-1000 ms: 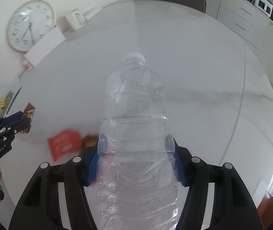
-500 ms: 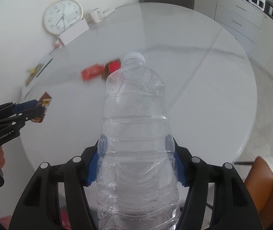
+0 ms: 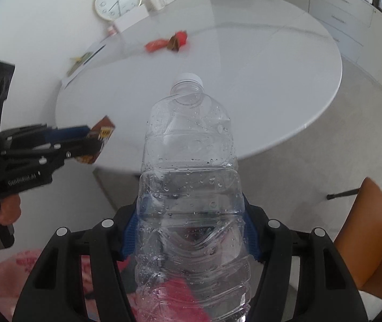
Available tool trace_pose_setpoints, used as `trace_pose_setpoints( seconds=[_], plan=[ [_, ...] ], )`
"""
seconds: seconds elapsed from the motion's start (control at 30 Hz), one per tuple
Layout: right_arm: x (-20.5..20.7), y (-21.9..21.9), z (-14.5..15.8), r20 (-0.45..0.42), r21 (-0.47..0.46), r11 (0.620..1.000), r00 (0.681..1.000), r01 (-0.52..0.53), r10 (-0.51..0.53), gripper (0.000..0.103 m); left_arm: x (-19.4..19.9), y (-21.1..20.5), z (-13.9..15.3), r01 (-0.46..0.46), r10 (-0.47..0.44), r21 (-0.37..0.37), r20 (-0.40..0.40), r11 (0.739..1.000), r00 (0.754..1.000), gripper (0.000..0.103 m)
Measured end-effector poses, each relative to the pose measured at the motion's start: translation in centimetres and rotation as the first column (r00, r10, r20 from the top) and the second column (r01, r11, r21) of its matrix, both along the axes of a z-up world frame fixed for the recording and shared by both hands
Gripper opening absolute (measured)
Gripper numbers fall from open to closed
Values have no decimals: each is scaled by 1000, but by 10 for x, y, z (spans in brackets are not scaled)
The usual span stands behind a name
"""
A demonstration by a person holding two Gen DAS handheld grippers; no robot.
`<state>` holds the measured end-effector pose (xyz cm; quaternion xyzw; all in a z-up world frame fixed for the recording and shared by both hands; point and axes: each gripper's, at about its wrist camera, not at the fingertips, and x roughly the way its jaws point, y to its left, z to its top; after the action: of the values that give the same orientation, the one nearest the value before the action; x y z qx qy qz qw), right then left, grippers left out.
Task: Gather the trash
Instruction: 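Carry the brown bag and clear bottle to the wastebasket and release both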
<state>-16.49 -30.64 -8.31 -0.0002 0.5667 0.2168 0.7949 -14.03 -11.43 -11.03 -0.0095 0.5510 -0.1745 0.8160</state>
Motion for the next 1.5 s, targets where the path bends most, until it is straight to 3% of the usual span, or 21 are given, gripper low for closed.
trace_pose_setpoints(
  seconds=[0.2,0.43,0.57,1.07,1.17,1.23,1.3,1.5],
  plan=[
    [-33,-5,-23,-24,-8,999,999,-46,46,63,-32,-12,-7,1,-1,30,-21,1000,1000,35],
    [-45,2,-45,-46,-16,993,992,-117,116,64,-49,-21,-13,-4,6,41,-46,999,999,35],
    [-40,7,-53,-49,-10,993,992,-119,119,76,-52,-27,-15,8,-6,49,-51,999,999,35],
    [-25,-23,-34,15,-70,997,1000,-12,13,90,-48,-51,-28,85,-81,44,-84,995,993,35],
    [-22,-29,-31,25,-70,997,1000,9,-7,90,-49,-58,-30,115,-111,42,-100,992,989,45],
    [-20,-32,-30,30,-72,997,999,18,-16,90,-49,-62,-30,123,-117,55,-100,991,988,63],
    [-19,-38,-30,31,-73,997,999,23,-21,90,-49,-65,-27,128,-123,62,-87,990,989,74],
    [-17,-43,-32,24,-79,996,999,28,-26,90,-45,-70,-19,112,-106,81,-69,990,992,86]
  ],
)
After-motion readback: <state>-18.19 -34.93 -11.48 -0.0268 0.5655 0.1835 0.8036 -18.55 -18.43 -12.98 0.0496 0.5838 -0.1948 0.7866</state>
